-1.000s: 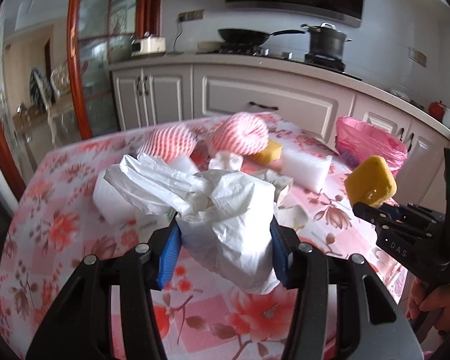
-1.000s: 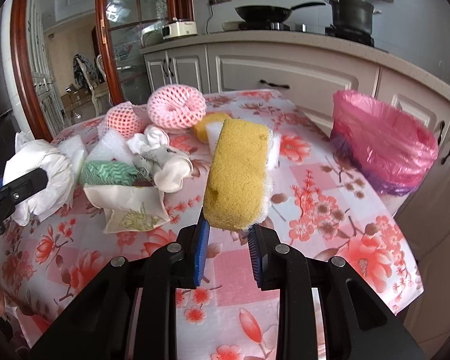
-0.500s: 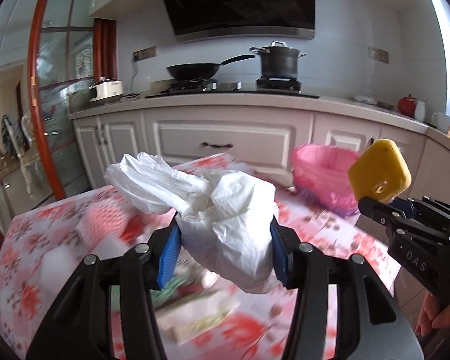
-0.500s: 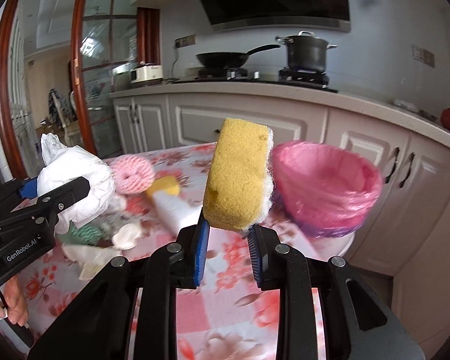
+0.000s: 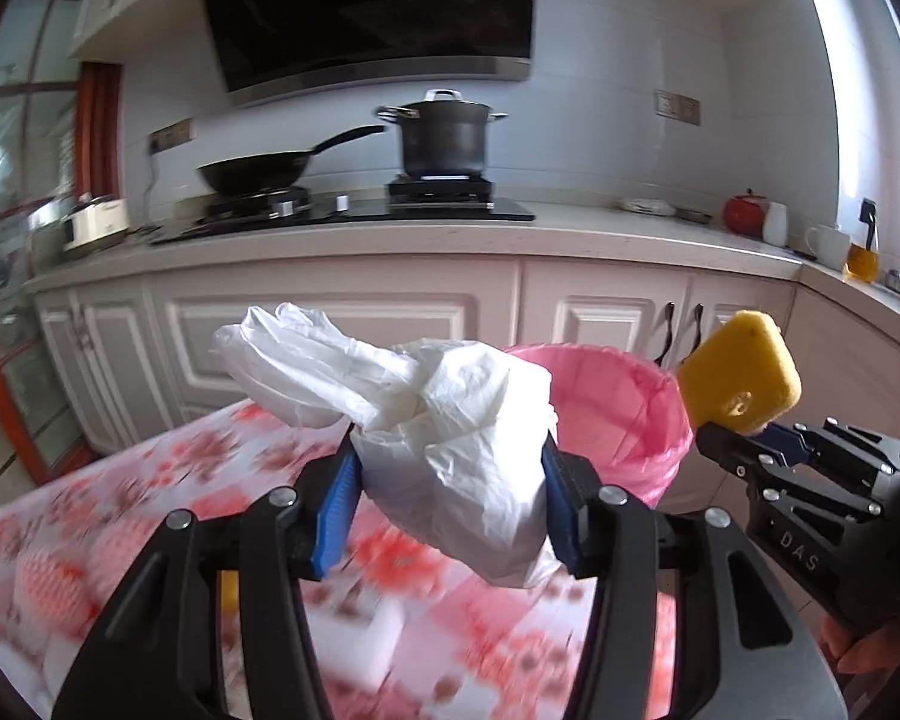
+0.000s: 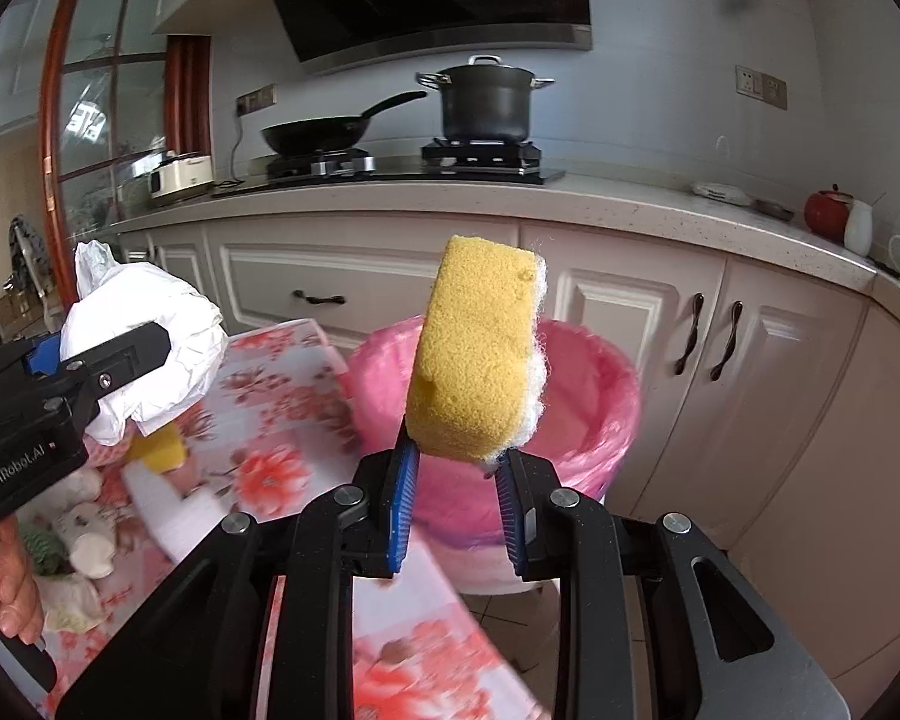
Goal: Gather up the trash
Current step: 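Carry the plastic bag and sponge over the pink wastebasket and open both tools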
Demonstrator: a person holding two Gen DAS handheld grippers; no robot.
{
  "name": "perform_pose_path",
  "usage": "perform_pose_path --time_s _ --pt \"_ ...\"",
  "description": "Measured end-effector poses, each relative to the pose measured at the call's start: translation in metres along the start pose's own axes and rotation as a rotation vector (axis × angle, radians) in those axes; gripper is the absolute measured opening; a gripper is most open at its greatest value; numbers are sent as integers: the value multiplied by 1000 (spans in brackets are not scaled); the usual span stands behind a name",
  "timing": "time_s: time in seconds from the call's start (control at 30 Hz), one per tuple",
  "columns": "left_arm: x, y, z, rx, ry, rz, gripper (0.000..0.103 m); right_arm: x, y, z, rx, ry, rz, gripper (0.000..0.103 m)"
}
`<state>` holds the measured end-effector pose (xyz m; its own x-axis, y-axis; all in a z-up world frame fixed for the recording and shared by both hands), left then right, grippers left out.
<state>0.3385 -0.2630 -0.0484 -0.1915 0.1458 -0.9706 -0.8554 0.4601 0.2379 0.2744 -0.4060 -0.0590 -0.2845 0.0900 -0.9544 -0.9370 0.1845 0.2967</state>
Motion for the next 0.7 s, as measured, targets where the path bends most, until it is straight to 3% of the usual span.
perform_pose_path --time_s 0.33,0.57,0.7 --pt "-19 -122 -37 105 -29 39 51 -20 -66 -51 12 -16 17 26" --pt "4 -191 -40 151 23 130 52 -1 -108 -61 -11 -8 79 27" --pt "19 -208 -45 198 23 172 55 7 -121 -63 -12 18 112 31"
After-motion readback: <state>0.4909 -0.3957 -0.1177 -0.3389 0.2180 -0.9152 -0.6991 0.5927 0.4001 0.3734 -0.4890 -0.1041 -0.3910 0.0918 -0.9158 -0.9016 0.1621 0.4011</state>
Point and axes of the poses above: each gripper's, at about its wrist camera, not at the fingertips, and y roughly against the way its jaws point, z to its left, x to its underside, the point moved 5 cm from there along -y, roughly the way its jaws point, and after that the axes turned 11 degrees about -z, right-handed, at the moved point
